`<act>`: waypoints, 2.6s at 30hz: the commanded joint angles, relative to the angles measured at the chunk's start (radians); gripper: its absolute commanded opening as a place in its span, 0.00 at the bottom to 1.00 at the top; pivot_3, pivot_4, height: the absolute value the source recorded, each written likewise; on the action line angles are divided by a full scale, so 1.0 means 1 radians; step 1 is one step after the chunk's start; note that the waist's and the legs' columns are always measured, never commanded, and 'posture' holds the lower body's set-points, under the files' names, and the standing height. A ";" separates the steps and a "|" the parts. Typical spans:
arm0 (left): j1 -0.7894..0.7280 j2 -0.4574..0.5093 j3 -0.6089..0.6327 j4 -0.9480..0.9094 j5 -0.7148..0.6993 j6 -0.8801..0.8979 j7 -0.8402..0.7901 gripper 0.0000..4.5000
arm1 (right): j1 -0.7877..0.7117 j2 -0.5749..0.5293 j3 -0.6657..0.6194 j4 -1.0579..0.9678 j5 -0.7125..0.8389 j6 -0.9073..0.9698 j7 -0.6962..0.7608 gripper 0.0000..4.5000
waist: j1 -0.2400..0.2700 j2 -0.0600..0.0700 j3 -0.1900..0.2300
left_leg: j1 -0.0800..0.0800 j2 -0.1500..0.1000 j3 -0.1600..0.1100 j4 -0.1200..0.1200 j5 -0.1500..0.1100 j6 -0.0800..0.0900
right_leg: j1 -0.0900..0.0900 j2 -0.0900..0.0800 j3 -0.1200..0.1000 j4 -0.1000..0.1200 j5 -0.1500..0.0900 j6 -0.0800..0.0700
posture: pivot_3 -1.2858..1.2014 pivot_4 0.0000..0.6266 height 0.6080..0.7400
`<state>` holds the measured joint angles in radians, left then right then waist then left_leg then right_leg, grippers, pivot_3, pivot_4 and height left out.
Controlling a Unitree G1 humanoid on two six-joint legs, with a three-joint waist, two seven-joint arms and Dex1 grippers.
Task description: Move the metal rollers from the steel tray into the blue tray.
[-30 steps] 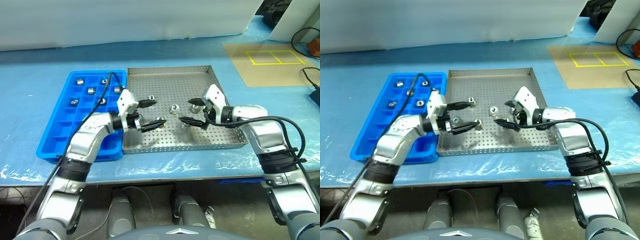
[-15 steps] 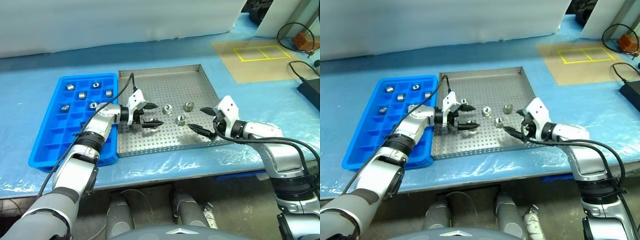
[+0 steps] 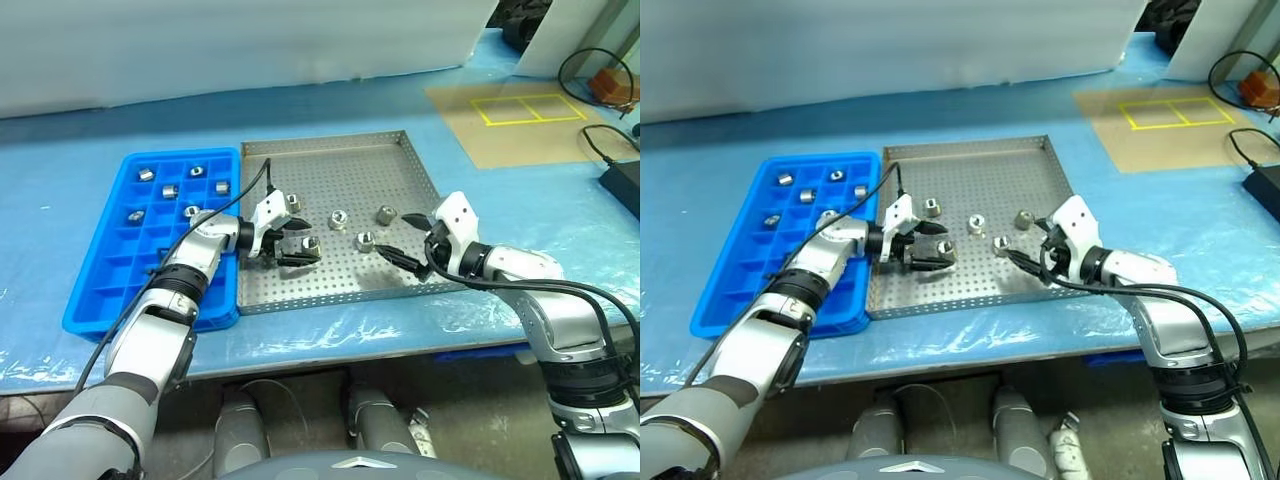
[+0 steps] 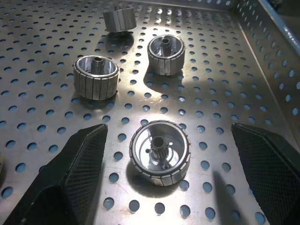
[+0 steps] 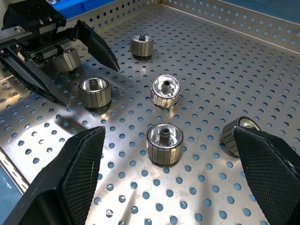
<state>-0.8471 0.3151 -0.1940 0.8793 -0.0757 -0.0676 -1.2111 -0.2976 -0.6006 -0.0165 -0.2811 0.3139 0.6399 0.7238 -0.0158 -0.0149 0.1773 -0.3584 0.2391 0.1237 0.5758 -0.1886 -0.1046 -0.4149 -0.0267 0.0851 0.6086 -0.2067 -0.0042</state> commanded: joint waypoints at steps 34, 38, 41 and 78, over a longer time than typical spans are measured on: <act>0.039 -0.047 0.030 -0.090 0.026 0.060 0.041 0.54 | -0.017 0.021 0.021 0.006 0.000 -0.042 -0.027 1.00 | -0.026 0.010 -0.006 | 0.003 -0.015 0.002 -0.005 -0.006 0.011 | 0.002 -0.018 0.000 -0.007 -0.005 0.008 | 0.34 0.24 1.00; 0.055 -0.044 0.047 -0.165 -0.025 0.109 0.000 0.54 | -0.028 0.023 0.029 0.020 -0.003 -0.050 -0.026 1.00 | -0.026 0.010 -0.006 | -0.010 -0.015 0.002 -0.005 -0.007 0.012 | -0.006 -0.016 -0.001 -0.008 -0.004 0.008 | 0.35 0.24 1.00; 0.070 -0.027 0.034 -0.188 -0.017 0.132 -0.001 0.54 | -0.038 0.026 0.035 0.033 -0.006 -0.057 -0.024 1.00 | -0.026 0.010 -0.006 | -0.010 -0.015 0.002 -0.006 -0.008 0.014 | -0.006 -0.016 -0.001 -0.008 -0.004 0.008 | 0.35 0.24 1.00; 0.206 0.102 -0.028 -0.534 -0.011 0.076 -0.044 0.39 | -0.069 0.031 0.033 0.036 0.019 -0.054 0.009 1.00 | -0.028 0.010 -0.006 | -0.007 -0.014 0.002 -0.005 -0.007 0.012 | -0.005 -0.016 0.000 -0.006 -0.004 0.008 | 0.36 0.24 1.00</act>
<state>-0.6462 0.3878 -0.2553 0.4807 -0.0300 -0.0027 -1.2278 -0.3403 -0.5717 0.0308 -0.2192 0.3067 0.5921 0.7184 -0.0440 -0.0050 0.1715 -0.3660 0.2255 0.1260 0.5704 -0.1955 -0.0921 -0.4214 -0.0423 0.0851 0.6023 -0.2111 0.0039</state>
